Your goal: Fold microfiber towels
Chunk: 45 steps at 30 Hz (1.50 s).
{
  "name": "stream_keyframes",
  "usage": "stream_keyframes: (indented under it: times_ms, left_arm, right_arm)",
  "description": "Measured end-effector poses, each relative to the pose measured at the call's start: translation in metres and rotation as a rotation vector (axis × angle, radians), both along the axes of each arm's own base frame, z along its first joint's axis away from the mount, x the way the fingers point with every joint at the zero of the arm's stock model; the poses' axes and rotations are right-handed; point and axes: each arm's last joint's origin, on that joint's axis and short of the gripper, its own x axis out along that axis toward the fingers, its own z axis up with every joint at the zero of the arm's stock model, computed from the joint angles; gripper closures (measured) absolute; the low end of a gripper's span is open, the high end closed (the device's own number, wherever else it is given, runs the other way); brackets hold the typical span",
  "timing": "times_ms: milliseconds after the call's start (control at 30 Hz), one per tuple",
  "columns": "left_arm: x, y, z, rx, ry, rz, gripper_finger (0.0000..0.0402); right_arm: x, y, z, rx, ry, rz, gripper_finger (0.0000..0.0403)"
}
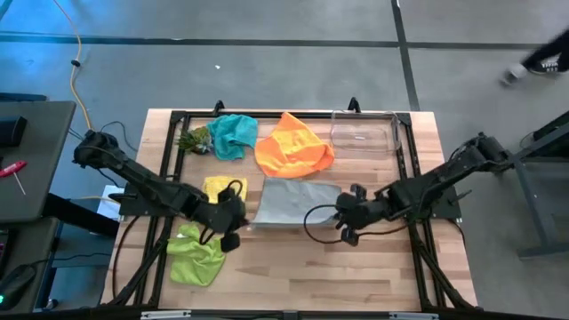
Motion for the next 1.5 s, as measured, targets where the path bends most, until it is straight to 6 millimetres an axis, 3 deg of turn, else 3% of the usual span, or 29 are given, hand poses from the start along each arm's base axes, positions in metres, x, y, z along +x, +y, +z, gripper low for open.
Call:
stream_keyframes:
  times_ms: [167,367,700,900,1067,1267,1500]
  left_arm:
    - [-0.006,-0.014,-0.021,-0.032,0.013,0.023,0.0401]
    - [0.003,-0.033,-0.042,-0.088,0.025,0.020,0.0401]
    - [0.010,-0.082,-0.073,-0.280,-0.007,-0.009,0.0401]
    - [0.007,-0.093,-0.071,-0.405,0.014,-0.013,0.0401]
    - [0.008,-0.079,-0.050,-0.380,-0.043,-0.046,0.0401]
    - [0.021,-0.030,-0.028,-0.266,-0.126,-0.020,0.0401]
    - [0.031,0.024,-0.029,-0.120,-0.089,0.042,0.0401]
  right_arm:
    - [-0.002,0.011,-0.026,0.073,0.008,-0.021,0.0403]
    - [-0.001,0.030,-0.048,0.165,0.009,-0.032,0.0403]
    - [-0.005,0.073,-0.061,0.318,-0.025,-0.027,0.0403]
    - [-0.013,0.088,-0.058,0.410,-0.013,0.017,0.0403]
    - [-0.010,0.077,-0.040,0.360,-0.012,0.053,0.0403]
    - [-0.007,0.039,-0.025,0.251,-0.010,-0.003,0.0403]
    - [-0.004,0.002,-0.026,0.127,0.064,-0.085,0.0403]
